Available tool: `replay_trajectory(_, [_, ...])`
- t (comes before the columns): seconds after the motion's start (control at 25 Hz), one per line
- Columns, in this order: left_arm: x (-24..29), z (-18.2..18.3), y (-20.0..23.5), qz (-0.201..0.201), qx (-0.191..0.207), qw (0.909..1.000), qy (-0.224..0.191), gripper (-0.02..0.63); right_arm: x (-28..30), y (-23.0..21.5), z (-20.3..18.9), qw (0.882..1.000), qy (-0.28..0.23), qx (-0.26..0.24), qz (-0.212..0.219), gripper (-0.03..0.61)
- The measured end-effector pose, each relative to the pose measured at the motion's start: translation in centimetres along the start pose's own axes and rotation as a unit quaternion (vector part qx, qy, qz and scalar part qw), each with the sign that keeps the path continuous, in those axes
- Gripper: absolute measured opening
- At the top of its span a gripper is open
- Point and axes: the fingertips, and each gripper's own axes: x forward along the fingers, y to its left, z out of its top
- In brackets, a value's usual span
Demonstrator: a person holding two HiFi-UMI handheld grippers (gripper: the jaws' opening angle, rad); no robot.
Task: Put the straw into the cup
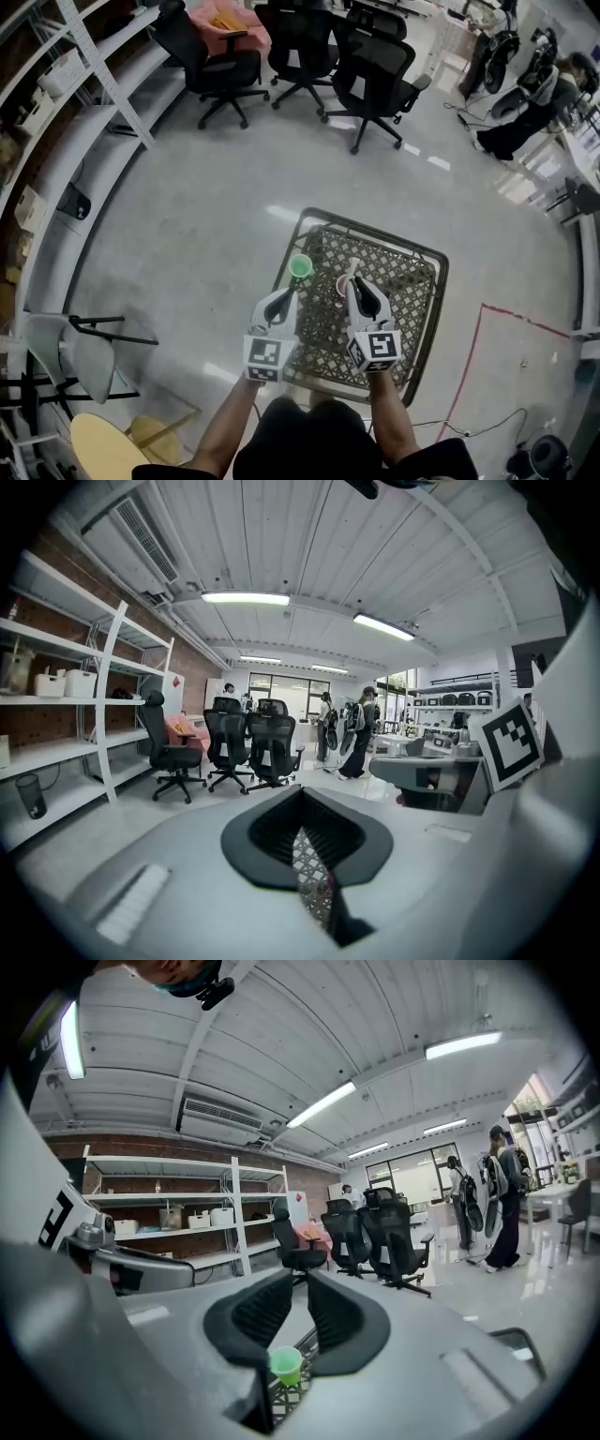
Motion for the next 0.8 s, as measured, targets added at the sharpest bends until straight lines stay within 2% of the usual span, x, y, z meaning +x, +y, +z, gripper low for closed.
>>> replay_trajectory(0.36, [-4.2,3.2,-0.5,0.006,0.016,0.9993,-0.034,0.006,-3.9,1.9,2.2,1.0,0.002,-0.019,-0.007,0.039])
replay_trajectory(0.48, [-5.3,3.4,-0.7,0.006,0.018,0.999,-0.039,0.006,-5.2,2.4,2.3,1.0,-0.001,-0.019,-0.008,0.004])
replay_trajectory(0.8, [-7.6,2.6,-1.2,-0.001,0.017,0.9992,-0.038,0.006,-7.8,4.4,1.7,1.0,-0.007,-0.027,-0.01,0.003])
